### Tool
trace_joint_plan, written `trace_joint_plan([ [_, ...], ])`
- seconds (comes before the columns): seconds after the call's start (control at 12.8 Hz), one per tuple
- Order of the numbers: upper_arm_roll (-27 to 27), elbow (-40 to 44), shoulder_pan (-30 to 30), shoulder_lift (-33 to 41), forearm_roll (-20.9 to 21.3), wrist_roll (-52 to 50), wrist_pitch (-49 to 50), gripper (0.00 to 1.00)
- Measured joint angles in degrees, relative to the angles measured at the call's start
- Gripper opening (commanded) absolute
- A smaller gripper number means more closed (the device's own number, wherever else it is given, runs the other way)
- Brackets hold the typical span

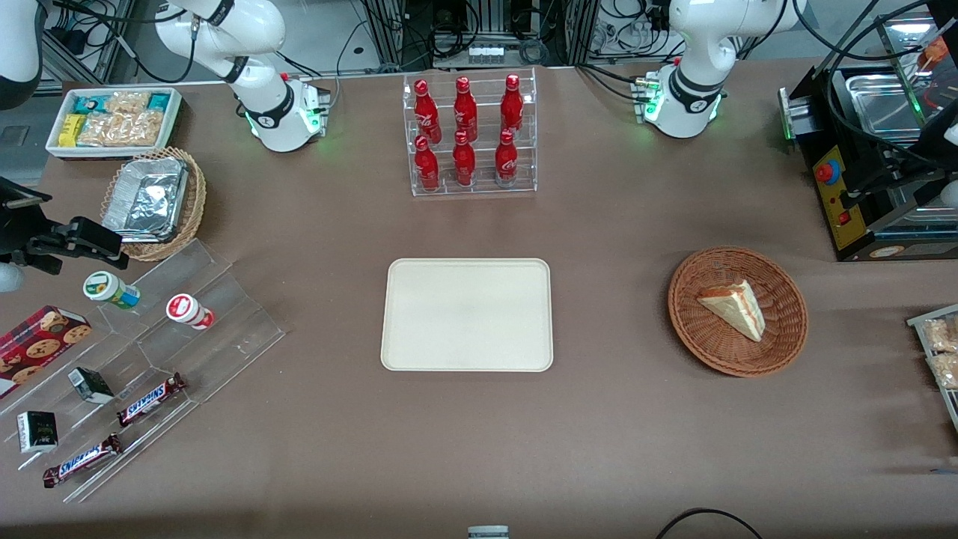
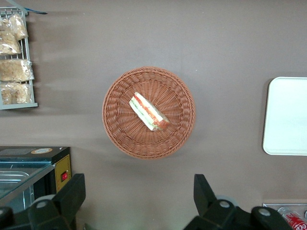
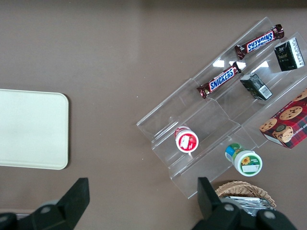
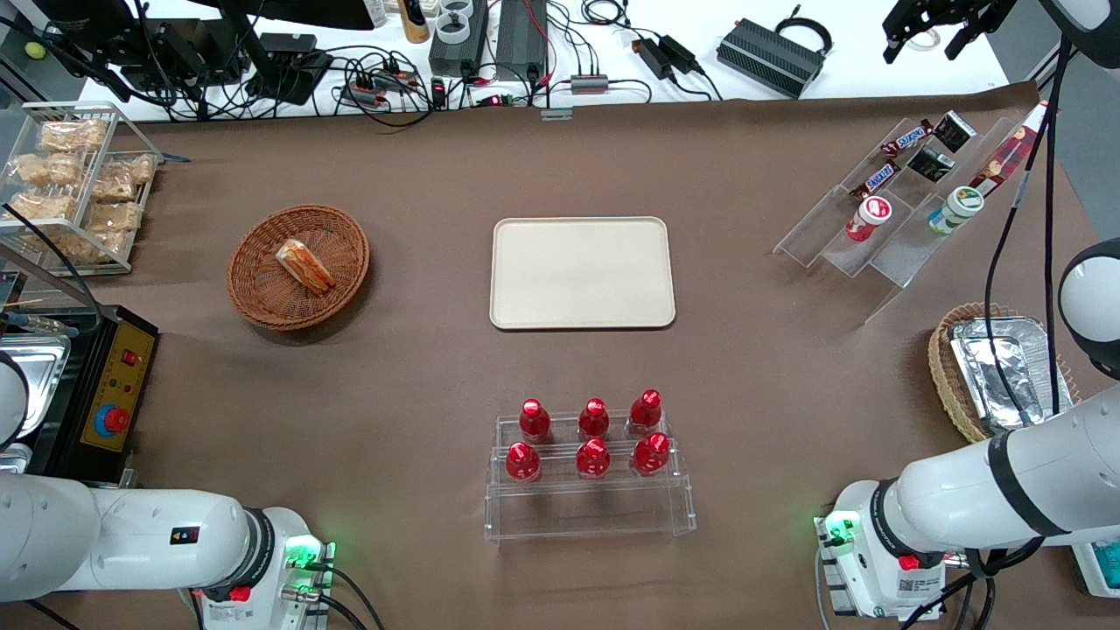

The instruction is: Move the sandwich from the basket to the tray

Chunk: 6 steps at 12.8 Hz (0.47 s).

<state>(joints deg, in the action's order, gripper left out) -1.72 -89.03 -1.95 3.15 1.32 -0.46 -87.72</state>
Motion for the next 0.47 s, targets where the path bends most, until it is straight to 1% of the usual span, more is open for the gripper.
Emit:
trace_joint_plan([
  [0.31, -0.1, 0.0, 0.0, -0.4, 0.0, 0.0, 1.4, 1.00],
  [0.47, -0.7, -0.2, 0.0, -1.8, 0.0, -0.7, 1.5, 1.00],
])
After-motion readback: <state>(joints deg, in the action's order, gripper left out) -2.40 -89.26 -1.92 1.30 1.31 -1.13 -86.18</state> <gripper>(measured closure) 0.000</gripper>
